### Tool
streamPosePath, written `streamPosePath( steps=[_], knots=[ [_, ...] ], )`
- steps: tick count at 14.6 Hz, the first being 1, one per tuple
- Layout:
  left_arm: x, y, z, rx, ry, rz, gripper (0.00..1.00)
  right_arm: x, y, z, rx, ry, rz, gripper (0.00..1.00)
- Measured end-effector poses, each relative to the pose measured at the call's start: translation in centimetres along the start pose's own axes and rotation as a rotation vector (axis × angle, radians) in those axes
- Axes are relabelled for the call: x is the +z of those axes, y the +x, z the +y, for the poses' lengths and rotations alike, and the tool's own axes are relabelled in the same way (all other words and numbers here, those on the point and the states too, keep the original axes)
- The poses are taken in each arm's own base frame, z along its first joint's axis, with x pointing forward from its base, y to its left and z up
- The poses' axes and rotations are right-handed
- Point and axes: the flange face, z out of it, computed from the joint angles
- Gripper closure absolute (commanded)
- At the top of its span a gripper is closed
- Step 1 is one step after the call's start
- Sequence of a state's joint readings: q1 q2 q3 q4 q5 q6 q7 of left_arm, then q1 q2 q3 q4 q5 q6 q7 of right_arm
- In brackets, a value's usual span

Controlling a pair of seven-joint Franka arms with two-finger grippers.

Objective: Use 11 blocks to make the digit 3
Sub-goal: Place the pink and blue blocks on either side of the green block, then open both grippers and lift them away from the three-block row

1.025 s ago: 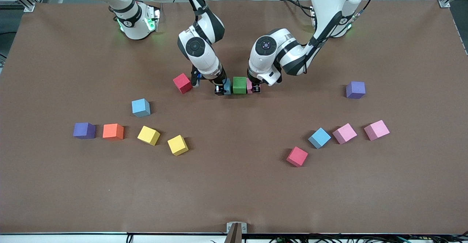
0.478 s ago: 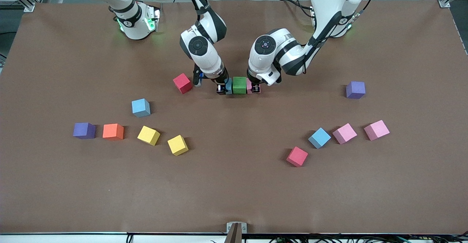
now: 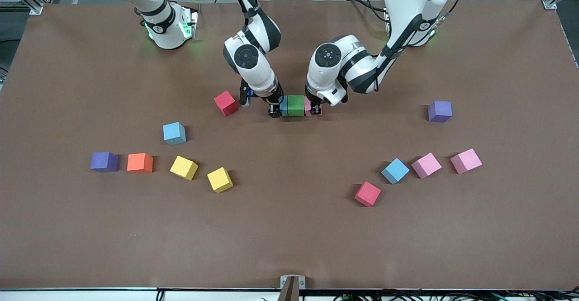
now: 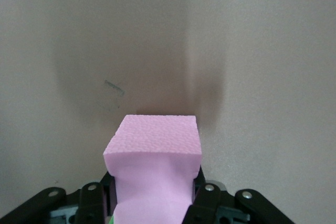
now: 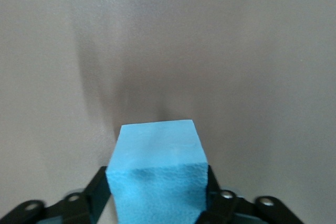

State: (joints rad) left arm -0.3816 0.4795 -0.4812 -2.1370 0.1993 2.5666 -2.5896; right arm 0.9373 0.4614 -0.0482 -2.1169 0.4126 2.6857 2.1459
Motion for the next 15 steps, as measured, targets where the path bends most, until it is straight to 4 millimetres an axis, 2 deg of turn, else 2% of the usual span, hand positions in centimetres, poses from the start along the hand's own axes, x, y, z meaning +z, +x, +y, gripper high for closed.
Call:
streamPosePath(
  steps=[5,7,9,11,12,15],
  knots=[
    [0.0,-0.2,-0.1,0.017,-0.012,-0.007,0.78,-0.4,-0.1,-0.7,0.005,0.012,-0.006,0.00],
    [0.1,-0.2,-0.1,0.017,-0.012,-0.008,0.71,-1.0,-0.3,-1.3,0.010,0.025,-0.016,0.00],
    [0.1,-0.2,-0.1,0.017,-0.012,-0.009,0.53,-2.5,-0.4,-2.2,0.021,0.033,-0.028,0.00],
    [0.1,-0.2,-0.1,0.018,-0.012,-0.009,0.29,-4.9,0.0,-3.5,0.041,0.035,-0.037,0.00],
    [0.1,-0.3,-0.1,0.018,-0.012,-0.009,0.00,-6.1,0.2,-4.0,0.050,0.031,-0.041,0.00],
    [0.2,-0.5,-0.3,0.027,-0.011,-0.012,0.00,-8.5,0.3,-4.2,0.056,0.017,-0.051,0.00]
  ],
)
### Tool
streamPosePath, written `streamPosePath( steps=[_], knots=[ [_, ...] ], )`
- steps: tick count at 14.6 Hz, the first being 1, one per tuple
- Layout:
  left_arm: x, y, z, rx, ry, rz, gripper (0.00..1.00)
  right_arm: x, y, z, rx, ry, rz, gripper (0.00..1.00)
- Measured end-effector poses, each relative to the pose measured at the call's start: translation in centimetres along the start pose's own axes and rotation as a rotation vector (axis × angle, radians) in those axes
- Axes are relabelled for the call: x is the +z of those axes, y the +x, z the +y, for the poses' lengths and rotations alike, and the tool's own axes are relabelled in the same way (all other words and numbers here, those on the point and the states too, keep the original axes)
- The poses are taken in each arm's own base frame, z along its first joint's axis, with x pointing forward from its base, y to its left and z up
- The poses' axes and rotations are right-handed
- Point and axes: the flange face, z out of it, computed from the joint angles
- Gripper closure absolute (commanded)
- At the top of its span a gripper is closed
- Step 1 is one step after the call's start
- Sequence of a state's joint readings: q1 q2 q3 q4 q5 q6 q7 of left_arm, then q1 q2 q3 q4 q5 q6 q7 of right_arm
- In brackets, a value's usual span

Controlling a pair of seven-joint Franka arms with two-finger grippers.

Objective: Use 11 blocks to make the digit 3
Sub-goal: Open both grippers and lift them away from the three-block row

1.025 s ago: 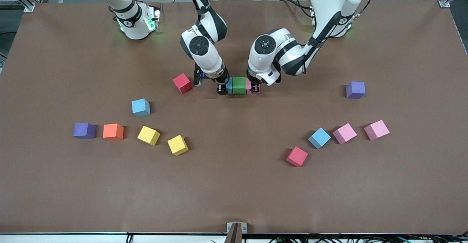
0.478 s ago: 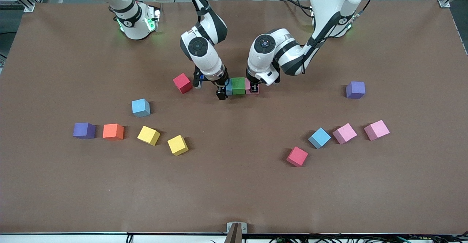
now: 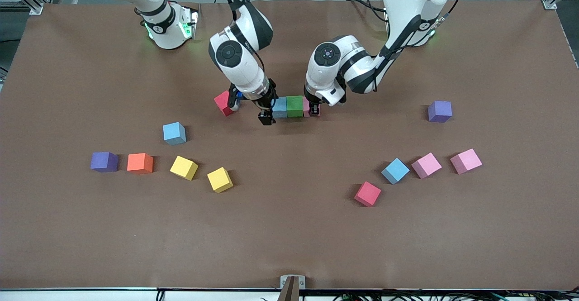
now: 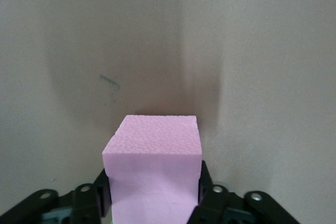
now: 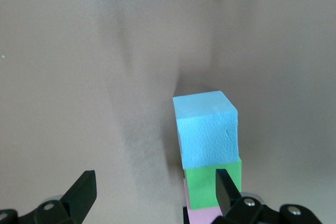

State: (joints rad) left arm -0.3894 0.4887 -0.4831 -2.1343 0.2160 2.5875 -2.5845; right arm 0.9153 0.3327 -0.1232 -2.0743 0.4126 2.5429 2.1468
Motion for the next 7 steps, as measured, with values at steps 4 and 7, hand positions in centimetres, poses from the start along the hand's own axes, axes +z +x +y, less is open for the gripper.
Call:
streamPosePath(
  steps=[4,7],
  knots=[
    [0.0,-0.9,-0.7,0.018,0.000,-0.003,0.00,-0.4,0.1,-0.3,0.004,0.007,-0.005,0.00],
    [-0.6,-1.2,-0.2,0.017,-0.012,-0.014,0.00,-2.5,1.5,-2.5,-0.039,0.055,0.033,0.00]
  ],
)
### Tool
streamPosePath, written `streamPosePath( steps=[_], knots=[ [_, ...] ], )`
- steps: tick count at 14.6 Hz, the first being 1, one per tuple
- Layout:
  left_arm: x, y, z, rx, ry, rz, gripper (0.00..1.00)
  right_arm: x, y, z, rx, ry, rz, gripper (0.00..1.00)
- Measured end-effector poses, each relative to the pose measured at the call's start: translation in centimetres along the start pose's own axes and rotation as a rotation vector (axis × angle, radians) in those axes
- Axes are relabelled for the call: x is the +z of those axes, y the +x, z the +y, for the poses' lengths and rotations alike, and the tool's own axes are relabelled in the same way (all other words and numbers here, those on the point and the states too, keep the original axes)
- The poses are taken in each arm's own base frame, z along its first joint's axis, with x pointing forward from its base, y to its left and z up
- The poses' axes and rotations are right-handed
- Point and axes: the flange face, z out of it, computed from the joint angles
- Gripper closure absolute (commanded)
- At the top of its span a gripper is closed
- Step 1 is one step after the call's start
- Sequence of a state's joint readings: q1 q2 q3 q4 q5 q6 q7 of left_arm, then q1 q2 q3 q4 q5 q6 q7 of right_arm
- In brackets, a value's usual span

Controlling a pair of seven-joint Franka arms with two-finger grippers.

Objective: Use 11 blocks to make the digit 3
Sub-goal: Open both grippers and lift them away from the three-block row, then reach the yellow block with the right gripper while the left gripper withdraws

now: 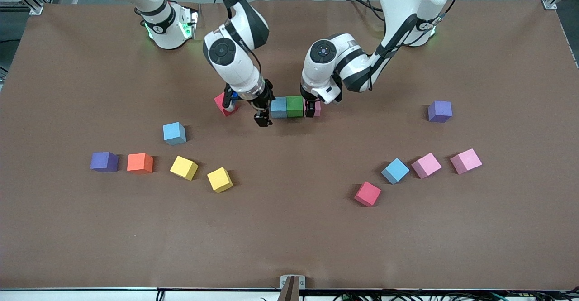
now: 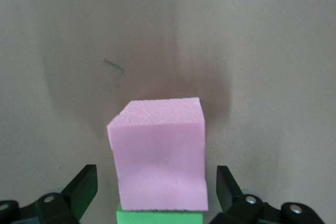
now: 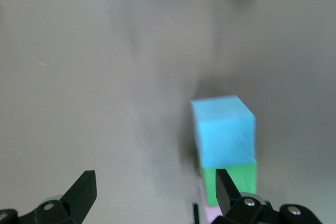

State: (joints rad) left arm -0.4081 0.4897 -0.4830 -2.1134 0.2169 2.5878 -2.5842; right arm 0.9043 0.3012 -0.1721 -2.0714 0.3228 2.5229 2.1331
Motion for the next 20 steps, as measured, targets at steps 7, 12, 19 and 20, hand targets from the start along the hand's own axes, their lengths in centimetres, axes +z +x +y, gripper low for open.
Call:
streamPosePath(
  steps=[7,12,19,20],
  knots=[
    [-8.2,-1.0,0.8,0.066,-0.113,0.019,0.00,-2.9,4.2,-5.0,-0.439,0.104,0.248,0.00],
    [-16.0,1.5,6.0,0.240,-0.154,0.142,0.00,-6.1,7.5,-11.7,-0.453,0.181,0.257,0.00],
    [-24.2,7.2,14.9,0.647,-0.129,0.208,0.00,-2.0,9.8,-17.4,-0.485,0.162,0.314,0.00],
    [-25.0,8.4,16.3,0.702,-0.119,0.213,0.00,-1.2,9.8,-17.7,-0.510,0.153,0.322,0.00]
  ],
)
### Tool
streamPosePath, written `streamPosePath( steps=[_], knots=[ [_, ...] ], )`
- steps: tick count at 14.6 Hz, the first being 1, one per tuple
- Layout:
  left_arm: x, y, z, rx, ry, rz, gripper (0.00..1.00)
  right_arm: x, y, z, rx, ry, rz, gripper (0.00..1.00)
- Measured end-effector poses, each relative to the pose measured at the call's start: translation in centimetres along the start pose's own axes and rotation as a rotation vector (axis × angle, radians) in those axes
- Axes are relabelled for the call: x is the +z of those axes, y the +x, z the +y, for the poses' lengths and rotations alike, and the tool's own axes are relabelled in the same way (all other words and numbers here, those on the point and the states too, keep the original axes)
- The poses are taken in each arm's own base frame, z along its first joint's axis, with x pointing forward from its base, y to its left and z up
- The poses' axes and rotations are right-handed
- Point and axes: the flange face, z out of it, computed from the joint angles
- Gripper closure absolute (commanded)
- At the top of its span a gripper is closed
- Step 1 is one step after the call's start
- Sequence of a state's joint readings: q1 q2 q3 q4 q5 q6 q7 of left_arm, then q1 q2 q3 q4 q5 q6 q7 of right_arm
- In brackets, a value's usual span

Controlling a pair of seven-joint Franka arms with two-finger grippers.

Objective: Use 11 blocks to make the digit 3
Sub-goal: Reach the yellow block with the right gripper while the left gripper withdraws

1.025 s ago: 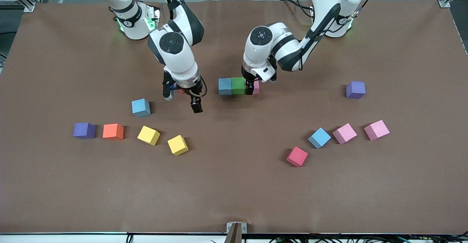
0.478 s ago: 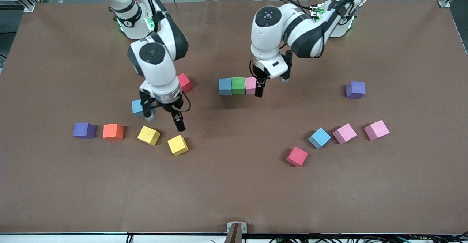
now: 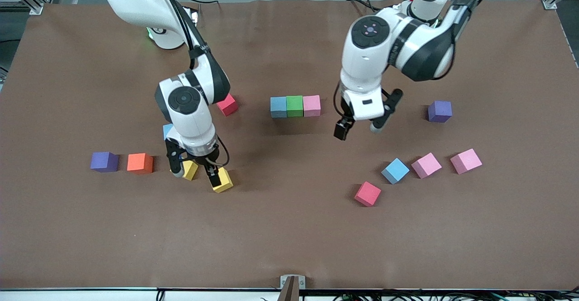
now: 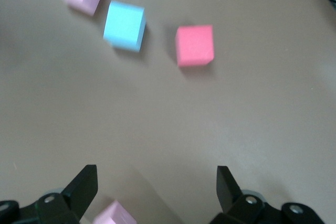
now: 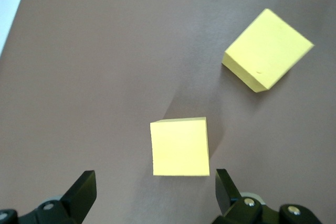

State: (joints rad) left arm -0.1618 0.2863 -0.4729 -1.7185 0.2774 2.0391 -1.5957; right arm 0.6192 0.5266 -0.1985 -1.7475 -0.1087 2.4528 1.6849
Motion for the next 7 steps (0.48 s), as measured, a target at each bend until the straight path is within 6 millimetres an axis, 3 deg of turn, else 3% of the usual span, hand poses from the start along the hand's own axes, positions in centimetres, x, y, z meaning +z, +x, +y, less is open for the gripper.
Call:
streamPosePath(
  steps=[4,7],
  knots=[
    [-0.4,8.6,0.1,0.220,-0.005,-0.003,0.00,2.1,1.1,0.2,-0.114,-0.035,0.009,0.00],
    [-0.6,15.2,-1.2,0.372,-0.008,0.006,0.00,3.6,2.5,0.6,-0.131,-0.058,0.013,0.00]
  ],
)
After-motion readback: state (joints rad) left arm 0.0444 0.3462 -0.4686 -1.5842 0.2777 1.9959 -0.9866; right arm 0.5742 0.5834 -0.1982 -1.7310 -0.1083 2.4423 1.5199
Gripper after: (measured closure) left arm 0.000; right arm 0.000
